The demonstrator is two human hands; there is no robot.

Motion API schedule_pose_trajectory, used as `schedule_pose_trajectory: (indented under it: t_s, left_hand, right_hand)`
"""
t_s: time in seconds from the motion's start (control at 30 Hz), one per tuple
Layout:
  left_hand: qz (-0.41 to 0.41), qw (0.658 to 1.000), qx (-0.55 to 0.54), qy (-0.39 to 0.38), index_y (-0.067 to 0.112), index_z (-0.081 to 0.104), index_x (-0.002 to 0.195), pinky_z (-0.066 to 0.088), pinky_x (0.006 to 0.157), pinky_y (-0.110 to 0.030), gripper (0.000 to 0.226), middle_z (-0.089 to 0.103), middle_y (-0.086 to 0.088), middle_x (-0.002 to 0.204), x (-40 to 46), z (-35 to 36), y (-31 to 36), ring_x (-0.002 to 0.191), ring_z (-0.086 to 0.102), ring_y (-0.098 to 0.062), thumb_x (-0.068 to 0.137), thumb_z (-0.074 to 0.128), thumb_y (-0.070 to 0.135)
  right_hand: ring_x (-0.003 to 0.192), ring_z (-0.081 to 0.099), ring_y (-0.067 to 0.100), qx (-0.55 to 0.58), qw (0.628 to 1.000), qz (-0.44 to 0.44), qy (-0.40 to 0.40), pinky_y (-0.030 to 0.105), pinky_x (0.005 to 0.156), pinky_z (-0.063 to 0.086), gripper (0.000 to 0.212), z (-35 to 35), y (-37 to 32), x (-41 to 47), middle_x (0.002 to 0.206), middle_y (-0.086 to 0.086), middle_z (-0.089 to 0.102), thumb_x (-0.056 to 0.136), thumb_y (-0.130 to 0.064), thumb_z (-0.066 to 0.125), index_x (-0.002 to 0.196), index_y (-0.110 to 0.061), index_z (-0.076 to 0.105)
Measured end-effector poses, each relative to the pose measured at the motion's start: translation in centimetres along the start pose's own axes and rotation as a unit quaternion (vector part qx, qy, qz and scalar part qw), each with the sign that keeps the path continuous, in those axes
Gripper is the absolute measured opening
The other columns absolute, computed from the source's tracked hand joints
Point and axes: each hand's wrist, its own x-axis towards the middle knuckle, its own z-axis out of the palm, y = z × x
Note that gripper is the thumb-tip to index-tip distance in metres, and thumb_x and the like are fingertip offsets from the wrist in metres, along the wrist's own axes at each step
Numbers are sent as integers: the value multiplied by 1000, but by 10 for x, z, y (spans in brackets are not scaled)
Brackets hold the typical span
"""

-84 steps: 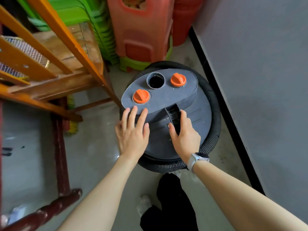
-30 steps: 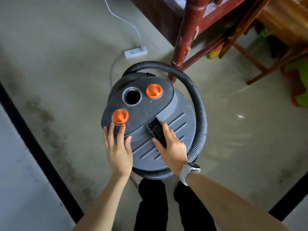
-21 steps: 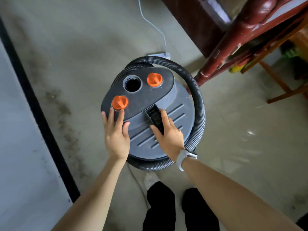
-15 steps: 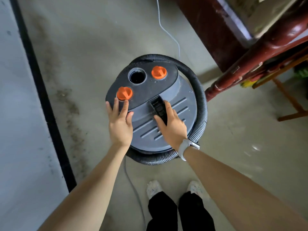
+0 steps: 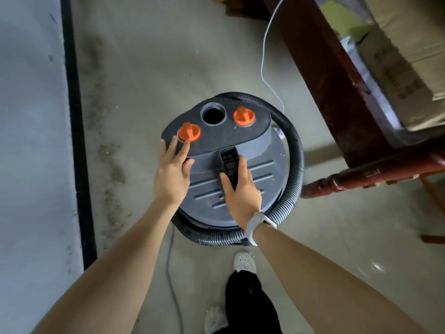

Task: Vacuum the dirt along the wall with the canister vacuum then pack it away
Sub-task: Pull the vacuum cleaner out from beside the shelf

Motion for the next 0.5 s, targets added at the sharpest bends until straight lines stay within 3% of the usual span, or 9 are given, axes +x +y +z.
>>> schedule_pose_trajectory:
  t_s: [0.27, 0.5]
  left_hand:
    - [-29, 1000, -4, 5, 7, 45, 139, 42, 96, -52, 44, 30, -15, 151, 61, -12, -23, 144, 15, -36, 96, 52, 17]
    - [-39, 998, -50, -6, 7, 39, 141, 38, 104, -51, 49, 21, -15, 154, 94, -22, -39, 145, 7, -35, 95, 53, 16]
  right_hand:
    - [101, 60, 30, 20, 999, -27, -31, 48, 81, 51, 57, 6, -41, 65, 133, 1, 49, 97, -41, 42, 147, -22, 21]
    - [101, 61, 29, 4, 1000, -12, 1, 44, 77, 52, 56, 21, -66, 95, 136, -2, 49, 96, -42, 45, 144, -21, 26]
